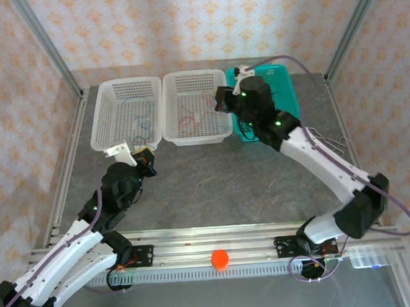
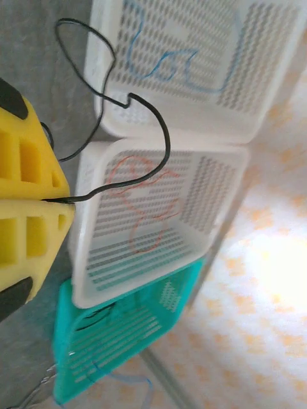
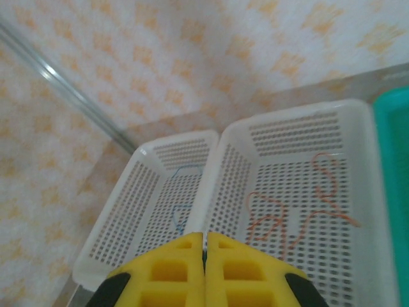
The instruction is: Untangle the cables
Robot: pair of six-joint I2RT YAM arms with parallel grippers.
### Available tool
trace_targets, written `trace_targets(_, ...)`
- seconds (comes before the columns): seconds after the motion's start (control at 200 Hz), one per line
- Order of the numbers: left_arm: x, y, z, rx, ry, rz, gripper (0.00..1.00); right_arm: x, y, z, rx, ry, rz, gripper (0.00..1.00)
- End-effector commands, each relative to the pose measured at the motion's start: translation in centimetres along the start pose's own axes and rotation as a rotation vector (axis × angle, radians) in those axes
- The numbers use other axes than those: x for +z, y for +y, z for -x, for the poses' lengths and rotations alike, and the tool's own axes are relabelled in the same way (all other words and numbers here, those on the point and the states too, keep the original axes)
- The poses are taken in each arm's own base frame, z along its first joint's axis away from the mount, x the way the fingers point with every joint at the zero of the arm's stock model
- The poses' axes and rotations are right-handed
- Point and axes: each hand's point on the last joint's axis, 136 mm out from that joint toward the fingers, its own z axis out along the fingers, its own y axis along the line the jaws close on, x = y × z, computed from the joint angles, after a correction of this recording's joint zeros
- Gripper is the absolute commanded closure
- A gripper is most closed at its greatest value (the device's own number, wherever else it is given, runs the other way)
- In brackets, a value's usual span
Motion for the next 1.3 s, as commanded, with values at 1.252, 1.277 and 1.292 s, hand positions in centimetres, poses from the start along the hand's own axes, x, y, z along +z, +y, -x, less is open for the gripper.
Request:
trace_targets(1.252, -3.1, -10.1, 8.2, 0.245, -0.001, -0.314, 1.00, 10.2, 11.0, 4.8, -0.114, -0.045, 0.286, 0.36)
trace_targets(1.277, -2.9, -10.7, 7.9, 0.266, 0.013, -0.338, 1.00, 9.2, 10.2, 5.4, -0.109, -0.059, 0.273, 0.36)
trace_targets(1.292, -2.8, -11.0, 7.8, 0.277, 0.022, -0.350, 1.00, 8.7, 9.7, 5.5, -0.106, -0.064, 0.264, 0.36)
